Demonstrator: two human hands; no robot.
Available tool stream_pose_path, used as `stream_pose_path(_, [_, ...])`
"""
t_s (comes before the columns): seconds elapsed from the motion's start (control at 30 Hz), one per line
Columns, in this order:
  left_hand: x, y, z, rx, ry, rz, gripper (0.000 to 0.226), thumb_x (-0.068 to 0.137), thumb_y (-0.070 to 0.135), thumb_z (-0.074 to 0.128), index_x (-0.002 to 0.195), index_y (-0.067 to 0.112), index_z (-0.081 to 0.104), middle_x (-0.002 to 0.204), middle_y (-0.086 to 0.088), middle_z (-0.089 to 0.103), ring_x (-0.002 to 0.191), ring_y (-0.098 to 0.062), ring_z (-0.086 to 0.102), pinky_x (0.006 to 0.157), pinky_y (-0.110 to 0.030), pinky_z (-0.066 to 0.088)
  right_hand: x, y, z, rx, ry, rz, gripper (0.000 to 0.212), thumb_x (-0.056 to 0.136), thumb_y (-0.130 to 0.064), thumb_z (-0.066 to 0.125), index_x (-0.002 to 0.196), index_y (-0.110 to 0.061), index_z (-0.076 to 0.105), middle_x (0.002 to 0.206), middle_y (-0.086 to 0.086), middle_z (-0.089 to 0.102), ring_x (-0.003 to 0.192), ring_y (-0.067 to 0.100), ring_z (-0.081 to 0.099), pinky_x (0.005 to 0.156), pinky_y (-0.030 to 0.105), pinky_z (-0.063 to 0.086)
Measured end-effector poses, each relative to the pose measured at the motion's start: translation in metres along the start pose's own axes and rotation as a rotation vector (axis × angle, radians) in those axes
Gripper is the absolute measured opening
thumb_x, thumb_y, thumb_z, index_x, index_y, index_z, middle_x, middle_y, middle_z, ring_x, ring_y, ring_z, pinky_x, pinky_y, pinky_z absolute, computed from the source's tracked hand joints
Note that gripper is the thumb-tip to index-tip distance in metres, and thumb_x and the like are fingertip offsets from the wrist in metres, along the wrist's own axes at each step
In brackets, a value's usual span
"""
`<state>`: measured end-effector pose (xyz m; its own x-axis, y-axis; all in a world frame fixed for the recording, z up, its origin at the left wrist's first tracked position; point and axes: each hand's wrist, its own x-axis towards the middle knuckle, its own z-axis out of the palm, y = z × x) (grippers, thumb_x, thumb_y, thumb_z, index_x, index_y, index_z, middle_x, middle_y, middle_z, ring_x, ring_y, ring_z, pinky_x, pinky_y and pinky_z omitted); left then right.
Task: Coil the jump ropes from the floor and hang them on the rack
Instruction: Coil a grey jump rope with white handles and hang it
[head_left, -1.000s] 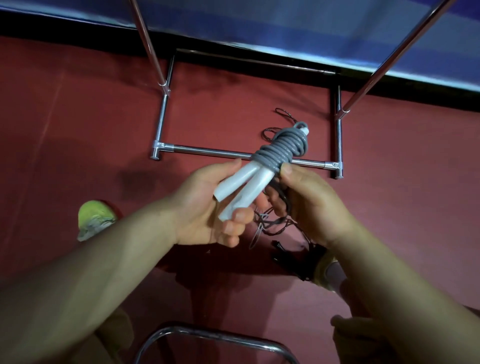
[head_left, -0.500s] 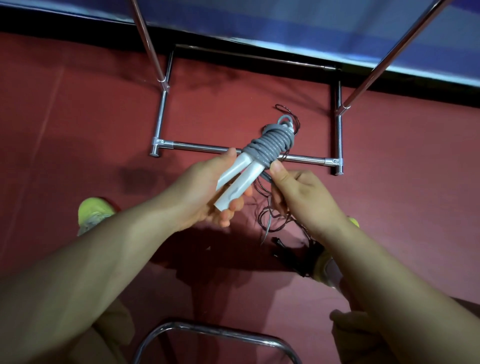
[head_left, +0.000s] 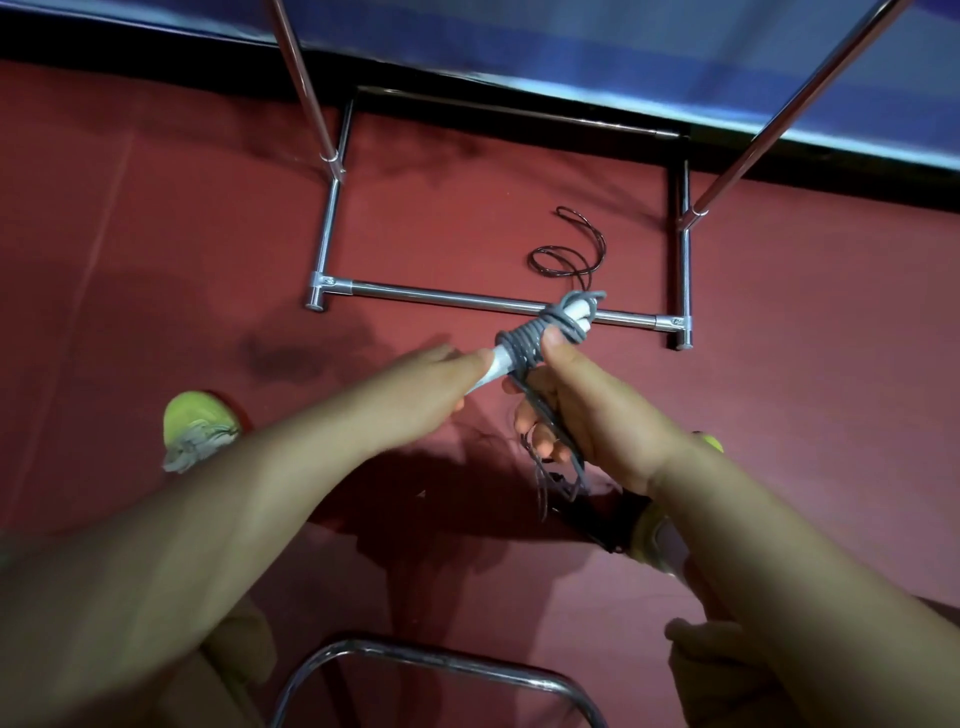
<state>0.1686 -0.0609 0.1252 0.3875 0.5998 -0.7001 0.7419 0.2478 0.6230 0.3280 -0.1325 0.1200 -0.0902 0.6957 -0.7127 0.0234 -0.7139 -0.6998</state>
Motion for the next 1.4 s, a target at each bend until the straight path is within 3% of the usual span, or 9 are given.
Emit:
stream_pose_path(0.1, [-0.002,-0.001,0.001,0.022,-0.047,0.007,0.047,0.086,0.058,0.05,0.108,0.017,0.06,0.105,-0.005,0.064,0.097,-0.023,0.058,0.092,-0.039,0.045,-0.001,0.0,0.002,-0.045,0.034,0.007,0.083,0.068,-0.086,0.04,0.098,-0.013,0.064,0.065,-0.002,0.061,0.051,0.012,0.05,0.051,0.027,0.035])
stream_pose_path(0.37, [-0.006,0.002,-0.004,-0.044,-0.238,0.019,0.073,0.042,0.065,0.069,0.099,0.02,0.065,0.081,0.002,0.065,0.072,-0.014,0.057,0.067,-0.032,0.042,-0.006,-0.007,0.004,-0.049,0.072,-0.109,0.05,0.093,-0.056,0.045,0.08,-0.009,0.058,0.048,-0.009,0.05,0.046,0.01,0.041,0.05,0.026,0.031])
stream_pose_path(0.47, [-0.007,0.004,-0.003,-0.091,-0.339,-0.039,0.057,0.049,0.056,0.071,0.096,0.025,0.066,0.071,0.014,0.069,0.071,-0.007,0.065,0.076,-0.03,0.049,-0.007,-0.008,0.005,0.068,0.028,-0.181,0.043,0.083,-0.049,0.044,0.078,-0.007,0.054,0.054,0.0,0.046,0.048,0.013,0.037,0.052,0.032,0.027])
stream_pose_path(0.6, [-0.016,0.006,-0.002,-0.242,-0.619,-0.111,0.039,0.068,0.058,0.055,0.086,0.026,0.07,0.091,-0.003,0.075,0.087,-0.017,0.071,0.09,-0.039,0.049,-0.009,-0.008,0.003,0.181,-0.039,-0.301,0.069,0.075,-0.045,0.051,0.098,0.02,0.049,0.068,0.015,0.045,0.055,0.019,0.036,0.05,0.03,0.028])
stream_pose_path(0.77, [-0.018,0.012,-0.006,-0.805,-0.859,-0.233,0.075,0.071,0.072,0.04,0.082,0.006,0.073,0.076,-0.013,0.067,0.056,-0.023,0.063,0.06,-0.034,0.054,-0.011,-0.013,-0.001,0.214,-0.004,-0.36,0.044,0.088,-0.04,0.038,0.095,0.001,0.051,0.052,0.007,0.048,0.048,0.022,0.042,0.047,0.032,0.031])
stream_pose_path(0.97, [-0.014,0.011,-0.004,-0.578,-0.544,-0.273,0.073,0.084,0.072,0.022,0.064,0.014,0.063,0.058,-0.004,0.051,0.033,-0.007,0.025,0.044,-0.02,0.035,-0.009,-0.006,-0.004,-0.168,0.13,-0.233,0.053,0.096,-0.052,0.034,0.098,-0.003,0.053,0.07,0.01,0.06,0.058,0.021,0.056,0.06,0.038,0.046])
stream_pose_path(1.1, [-0.014,0.013,0.003,-0.419,-0.343,-0.234,0.057,0.093,0.052,0.025,0.065,0.013,0.057,0.057,-0.005,0.054,0.035,-0.009,0.025,0.046,-0.021,0.034,-0.009,-0.009,0.001,-0.168,0.138,-0.097,0.042,0.102,-0.044,0.029,0.1,-0.008,0.051,0.065,0.009,0.057,0.048,0.021,0.056,0.051,0.032,0.048])
stream_pose_path(1.23, [-0.01,0.01,0.007,-0.292,-0.228,-0.215,0.054,0.097,0.048,0.023,0.072,0.013,0.057,0.056,0.0,0.055,0.037,-0.008,0.03,0.046,-0.021,0.036,-0.01,-0.014,-0.002,-0.364,0.153,0.097,0.064,0.095,-0.061,0.027,0.076,-0.009,0.057,0.055,0.005,0.056,0.036,0.013,0.05,0.04,0.019,0.04])
stream_pose_path(1.4, [-0.008,0.008,0.01,-0.195,-0.152,-0.217,0.048,0.098,0.049,0.028,0.08,0.015,0.057,0.062,0.003,0.052,0.043,-0.007,0.034,0.05,-0.022,0.039,-0.005,-0.008,-0.002,-0.41,0.158,0.089,0.071,0.097,-0.06,0.02,0.059,-0.011,0.056,0.043,-0.002,0.05,0.038,0.013,0.047,0.048,0.023,0.04])
